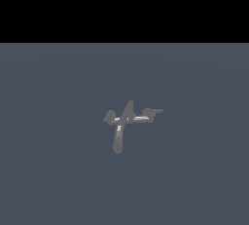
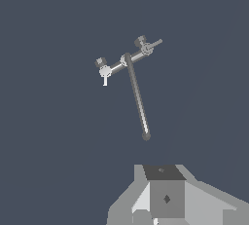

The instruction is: Turn on the faucet by rotating a designated handle.

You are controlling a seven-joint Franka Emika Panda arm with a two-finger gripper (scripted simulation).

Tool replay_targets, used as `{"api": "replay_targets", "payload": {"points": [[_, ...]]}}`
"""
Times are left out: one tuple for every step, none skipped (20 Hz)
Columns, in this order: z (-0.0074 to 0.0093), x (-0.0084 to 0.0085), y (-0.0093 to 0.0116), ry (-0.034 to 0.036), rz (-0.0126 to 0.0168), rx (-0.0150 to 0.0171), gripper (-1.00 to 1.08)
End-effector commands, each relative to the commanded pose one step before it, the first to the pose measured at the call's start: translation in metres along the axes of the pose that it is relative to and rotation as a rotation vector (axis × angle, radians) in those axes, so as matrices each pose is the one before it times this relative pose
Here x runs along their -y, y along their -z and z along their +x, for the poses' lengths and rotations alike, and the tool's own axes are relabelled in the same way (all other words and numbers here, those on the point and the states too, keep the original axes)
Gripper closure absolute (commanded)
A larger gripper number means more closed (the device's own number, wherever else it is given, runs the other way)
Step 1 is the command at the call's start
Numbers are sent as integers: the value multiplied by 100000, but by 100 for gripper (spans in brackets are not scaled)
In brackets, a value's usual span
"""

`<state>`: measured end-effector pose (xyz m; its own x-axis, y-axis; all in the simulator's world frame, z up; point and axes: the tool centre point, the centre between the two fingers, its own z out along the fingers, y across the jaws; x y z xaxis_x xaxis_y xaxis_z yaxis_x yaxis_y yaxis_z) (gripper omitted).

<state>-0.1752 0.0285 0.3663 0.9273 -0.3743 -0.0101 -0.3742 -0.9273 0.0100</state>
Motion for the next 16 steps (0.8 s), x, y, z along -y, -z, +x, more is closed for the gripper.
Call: {"api": "replay_targets", "payload": {"points": [[1460,542,-1909,-6889,218,-19,108],[571,216,-727,-2624,60,4,108],[563,212,-715,-2583,59,4,108],[556,210,-705,-2546,58,4,108],[551,207,-696,-2516,57,4,108],[546,205,-689,-2489,56,3,108],[542,203,-682,-2466,54,3,108],[539,201,-677,-2447,53,2,108],[536,200,-672,-2432,52,2,108],[534,199,-668,-2418,50,1,108],[533,197,-665,-2409,48,0,108],[533,196,-663,-2402,46,-1,108],[533,195,-661,-2399,44,-2,108],[533,195,-660,-2396,41,-4,108],[534,194,-660,-2396,39,-6,108],[536,194,-660,-2399,36,-8,108]]}}
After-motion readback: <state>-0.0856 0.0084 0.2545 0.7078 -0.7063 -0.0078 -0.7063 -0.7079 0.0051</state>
